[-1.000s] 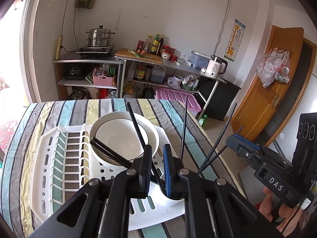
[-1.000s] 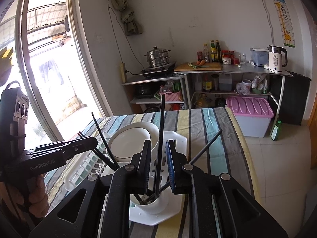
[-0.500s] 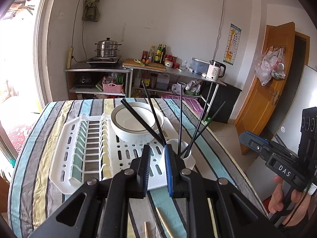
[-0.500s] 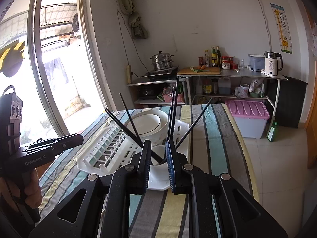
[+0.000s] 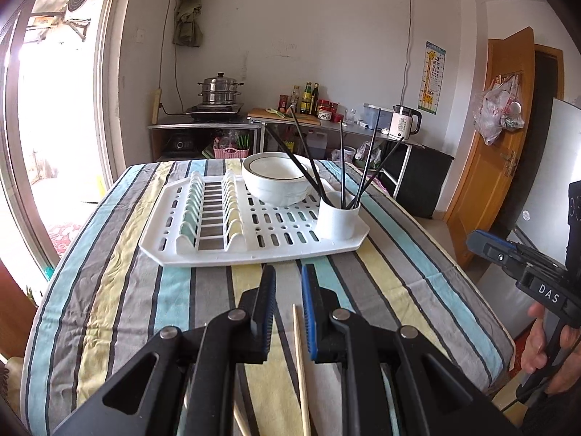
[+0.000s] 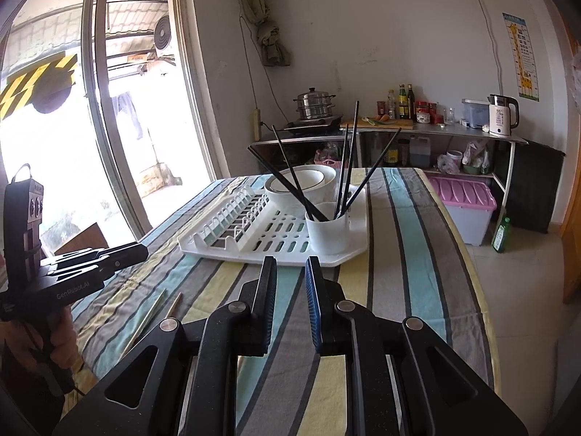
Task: Organize utensils
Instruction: 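Move both open tools back down toward the wooden chopsticks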
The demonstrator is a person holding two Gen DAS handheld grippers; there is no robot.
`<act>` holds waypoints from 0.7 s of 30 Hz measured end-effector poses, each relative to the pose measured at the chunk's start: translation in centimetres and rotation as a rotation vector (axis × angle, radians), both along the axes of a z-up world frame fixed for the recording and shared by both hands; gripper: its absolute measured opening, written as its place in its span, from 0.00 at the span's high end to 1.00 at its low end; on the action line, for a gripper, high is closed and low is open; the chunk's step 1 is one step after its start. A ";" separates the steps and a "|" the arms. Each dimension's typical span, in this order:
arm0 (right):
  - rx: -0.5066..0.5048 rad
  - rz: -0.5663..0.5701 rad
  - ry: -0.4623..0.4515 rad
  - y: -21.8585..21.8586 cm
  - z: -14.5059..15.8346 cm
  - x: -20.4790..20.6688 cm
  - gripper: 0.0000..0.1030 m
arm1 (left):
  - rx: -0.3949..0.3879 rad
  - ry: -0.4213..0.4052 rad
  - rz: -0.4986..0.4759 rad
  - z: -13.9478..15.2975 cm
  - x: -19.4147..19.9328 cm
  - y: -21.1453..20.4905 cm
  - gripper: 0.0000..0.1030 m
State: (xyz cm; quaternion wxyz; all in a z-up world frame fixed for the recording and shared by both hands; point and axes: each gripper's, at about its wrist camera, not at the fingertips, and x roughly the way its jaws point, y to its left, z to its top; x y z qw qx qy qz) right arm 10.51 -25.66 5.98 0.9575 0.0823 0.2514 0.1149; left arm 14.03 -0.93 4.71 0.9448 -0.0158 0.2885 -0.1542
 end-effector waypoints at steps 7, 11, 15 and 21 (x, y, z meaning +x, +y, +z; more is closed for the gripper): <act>0.015 0.023 0.036 1.1 -1.9 -2.3 0.84 | 0.025 0.004 0.046 -1.9 -3.1 1.9 0.85; 0.023 0.029 0.058 1.4 -2.8 -2.8 0.84 | 0.014 0.027 0.064 -2.9 -4.0 3.0 0.84; 0.019 0.034 0.076 1.8 -3.4 -2.7 0.84 | 0.010 0.061 0.080 -4.1 -4.6 3.9 0.82; 0.011 0.058 0.103 2.9 -4.0 -2.0 0.84 | 0.004 0.106 0.113 -5.4 -4.3 5.1 0.81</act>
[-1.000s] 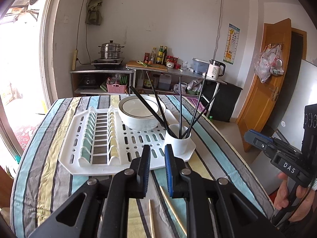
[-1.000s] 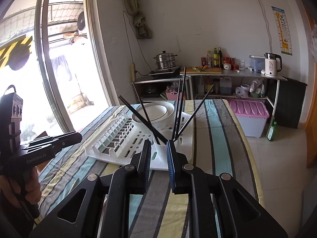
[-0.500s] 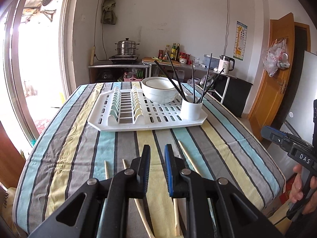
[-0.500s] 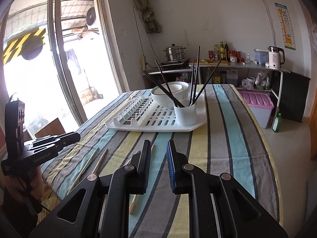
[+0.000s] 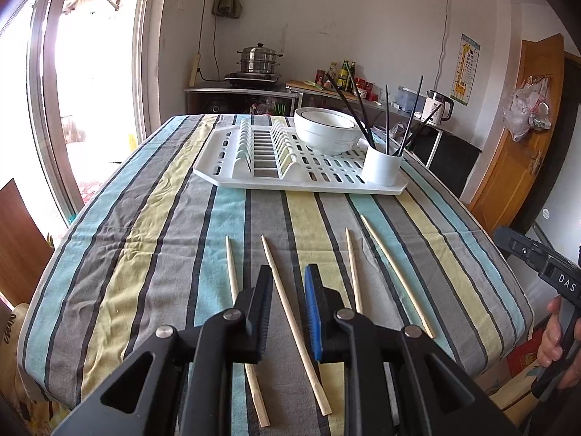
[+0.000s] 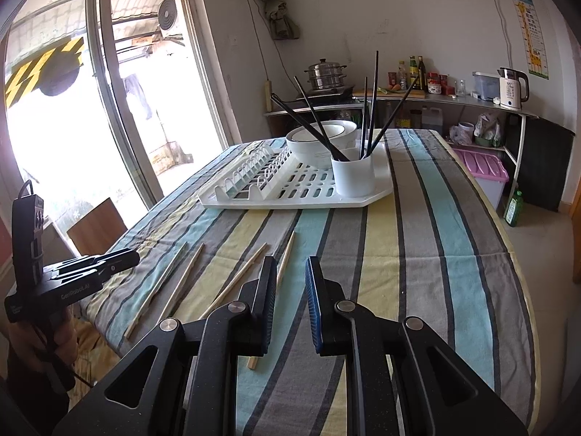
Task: Organize utensils
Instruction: 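Move both open tools back down toward the wooden chopsticks, then lower the left tool onto a wooden chopstick and close it while the right tool grasps another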
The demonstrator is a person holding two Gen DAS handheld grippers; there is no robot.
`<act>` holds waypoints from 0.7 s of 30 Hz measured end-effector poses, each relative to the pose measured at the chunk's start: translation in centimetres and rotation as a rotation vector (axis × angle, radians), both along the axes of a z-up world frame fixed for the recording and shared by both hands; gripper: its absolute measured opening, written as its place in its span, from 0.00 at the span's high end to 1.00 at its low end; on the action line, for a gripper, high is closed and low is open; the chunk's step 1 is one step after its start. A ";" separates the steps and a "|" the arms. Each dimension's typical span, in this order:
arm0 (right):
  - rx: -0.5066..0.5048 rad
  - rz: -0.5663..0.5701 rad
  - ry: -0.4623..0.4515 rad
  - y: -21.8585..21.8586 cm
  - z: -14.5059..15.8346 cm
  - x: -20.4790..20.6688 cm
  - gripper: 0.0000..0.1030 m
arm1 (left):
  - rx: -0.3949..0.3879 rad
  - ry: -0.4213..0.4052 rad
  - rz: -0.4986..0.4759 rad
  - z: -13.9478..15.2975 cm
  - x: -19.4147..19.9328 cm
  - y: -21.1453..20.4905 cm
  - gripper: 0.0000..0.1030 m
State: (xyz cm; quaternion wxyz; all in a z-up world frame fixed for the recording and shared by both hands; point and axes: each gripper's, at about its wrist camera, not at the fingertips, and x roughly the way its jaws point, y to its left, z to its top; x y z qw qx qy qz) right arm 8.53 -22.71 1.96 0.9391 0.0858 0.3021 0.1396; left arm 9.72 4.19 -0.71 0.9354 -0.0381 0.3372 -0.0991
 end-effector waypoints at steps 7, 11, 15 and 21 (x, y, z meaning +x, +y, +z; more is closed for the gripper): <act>-0.011 0.034 0.035 1.6 -1.0 1.5 0.84 | 0.015 0.038 0.028 -1.2 1.2 0.7 0.81; -0.025 0.044 0.072 2.5 -1.8 3.2 0.84 | 0.040 0.074 0.043 -2.2 2.4 1.0 0.81; -0.046 0.059 0.120 3.5 -2.7 5.3 0.84 | 0.058 0.107 0.048 -3.0 3.9 1.3 0.81; -0.086 0.072 0.186 4.9 -3.8 9.0 0.84 | 0.074 0.154 0.057 -3.8 6.2 1.7 0.81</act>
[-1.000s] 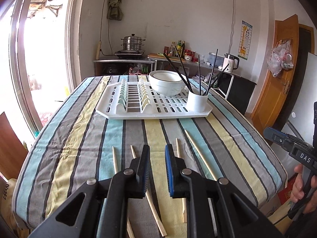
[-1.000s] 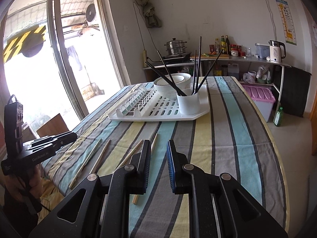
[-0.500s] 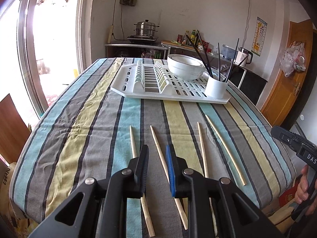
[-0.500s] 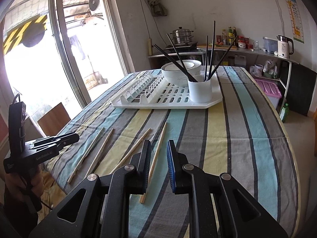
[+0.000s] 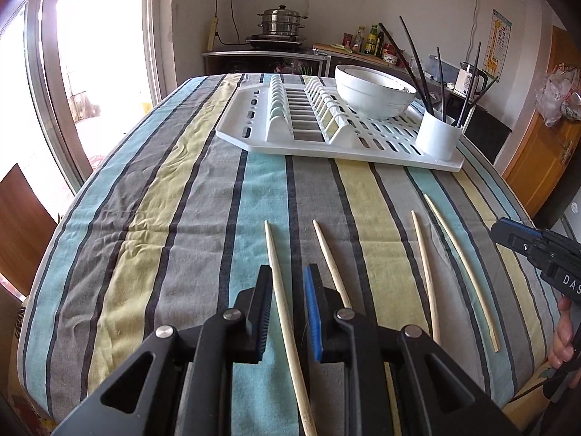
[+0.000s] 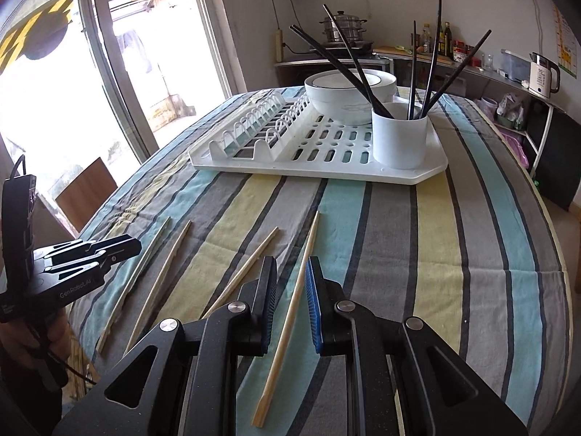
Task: Organize utensils
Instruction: 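Lower the left tool onto a wooden chopstick and close it while the right tool grasps another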
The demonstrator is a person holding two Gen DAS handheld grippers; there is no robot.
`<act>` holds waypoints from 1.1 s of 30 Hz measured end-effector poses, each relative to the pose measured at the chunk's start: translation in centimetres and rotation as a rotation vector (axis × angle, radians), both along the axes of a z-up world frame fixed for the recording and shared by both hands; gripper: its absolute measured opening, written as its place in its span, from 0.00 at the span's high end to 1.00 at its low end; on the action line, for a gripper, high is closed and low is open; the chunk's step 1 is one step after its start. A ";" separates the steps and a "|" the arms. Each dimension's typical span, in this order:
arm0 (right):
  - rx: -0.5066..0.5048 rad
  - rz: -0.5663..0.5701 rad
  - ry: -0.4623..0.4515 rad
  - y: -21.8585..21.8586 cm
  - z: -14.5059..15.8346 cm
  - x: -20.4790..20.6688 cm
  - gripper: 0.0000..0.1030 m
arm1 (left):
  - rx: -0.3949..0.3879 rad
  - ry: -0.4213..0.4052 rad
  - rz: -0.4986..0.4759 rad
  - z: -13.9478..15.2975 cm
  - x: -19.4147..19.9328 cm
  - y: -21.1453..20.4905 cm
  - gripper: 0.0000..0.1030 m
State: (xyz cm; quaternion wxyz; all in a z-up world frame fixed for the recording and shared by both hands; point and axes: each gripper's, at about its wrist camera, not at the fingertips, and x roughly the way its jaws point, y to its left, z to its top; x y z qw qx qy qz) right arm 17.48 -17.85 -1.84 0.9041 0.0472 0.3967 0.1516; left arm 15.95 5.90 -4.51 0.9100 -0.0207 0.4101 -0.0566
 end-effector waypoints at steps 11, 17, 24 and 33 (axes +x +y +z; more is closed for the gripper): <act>-0.080 0.000 0.098 1.4 -2.3 4.8 0.84 | 0.002 0.085 0.009 -1.3 2.5 0.1 0.81; -0.117 0.002 0.133 1.9 -3.1 6.1 0.84 | 0.019 0.095 0.012 -1.5 3.2 -0.1 0.81; -0.169 -0.001 0.140 2.5 -3.0 6.5 0.86 | 0.073 0.096 0.008 -1.6 3.6 -0.9 0.82; -0.142 0.006 0.147 2.1 -3.0 6.5 0.94 | 0.070 0.100 0.005 -1.5 4.2 -1.0 0.93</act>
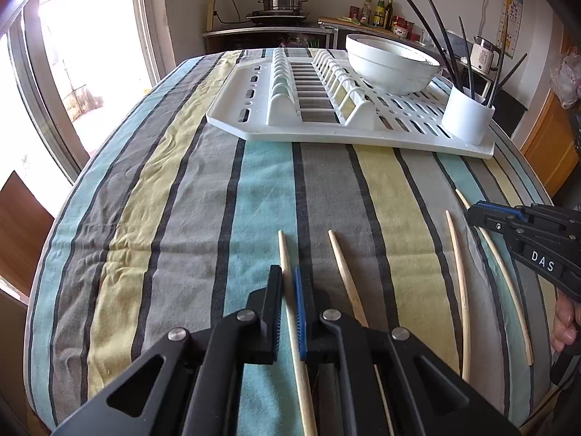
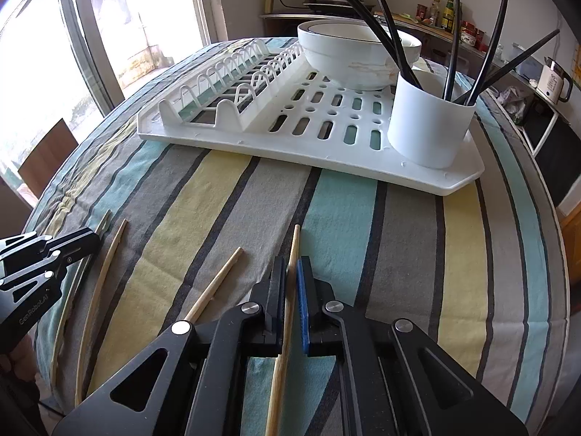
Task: Organize utensils
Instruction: 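Lower the left tool onto a wooden chopstick and close it while the right tool grasps another, then lift the left tool's wooden chopstick toward the white cup while the right tool carries its own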
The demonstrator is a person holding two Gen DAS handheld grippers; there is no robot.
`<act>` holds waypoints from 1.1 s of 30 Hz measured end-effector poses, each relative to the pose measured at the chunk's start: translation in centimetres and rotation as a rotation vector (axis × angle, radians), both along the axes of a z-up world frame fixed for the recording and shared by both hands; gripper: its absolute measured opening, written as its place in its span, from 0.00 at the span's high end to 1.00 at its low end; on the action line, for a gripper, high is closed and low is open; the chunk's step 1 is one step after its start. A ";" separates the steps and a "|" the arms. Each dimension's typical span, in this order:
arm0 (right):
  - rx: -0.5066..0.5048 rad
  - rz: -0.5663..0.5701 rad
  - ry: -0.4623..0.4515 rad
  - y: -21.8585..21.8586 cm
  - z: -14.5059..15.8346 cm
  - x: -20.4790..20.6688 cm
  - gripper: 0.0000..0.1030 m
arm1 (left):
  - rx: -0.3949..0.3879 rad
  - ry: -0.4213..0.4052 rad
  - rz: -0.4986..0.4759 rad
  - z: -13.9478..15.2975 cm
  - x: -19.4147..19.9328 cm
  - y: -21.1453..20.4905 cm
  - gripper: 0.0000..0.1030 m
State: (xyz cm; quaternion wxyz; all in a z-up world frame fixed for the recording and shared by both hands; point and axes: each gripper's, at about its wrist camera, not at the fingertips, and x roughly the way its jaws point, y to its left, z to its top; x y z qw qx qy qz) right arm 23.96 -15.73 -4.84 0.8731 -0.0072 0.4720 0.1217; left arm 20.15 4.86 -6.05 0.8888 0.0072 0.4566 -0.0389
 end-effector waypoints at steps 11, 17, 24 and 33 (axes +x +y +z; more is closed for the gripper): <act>0.085 -0.018 -0.105 -2.0 3.9 -1.8 0.94 | -0.036 -0.058 -0.010 2.7 -0.6 0.4 0.93; 0.138 -0.045 -0.205 -3.7 7.3 -3.0 0.95 | -0.062 -0.145 -0.015 6.1 -1.2 1.1 0.94; 0.177 -0.074 -0.294 -5.0 9.2 -4.3 0.94 | -0.106 -0.246 0.003 8.4 -0.6 2.2 0.94; 0.197 -0.084 -0.323 -6.4 10.0 -6.0 0.95 | -0.141 -0.292 0.000 9.8 -2.3 2.4 0.94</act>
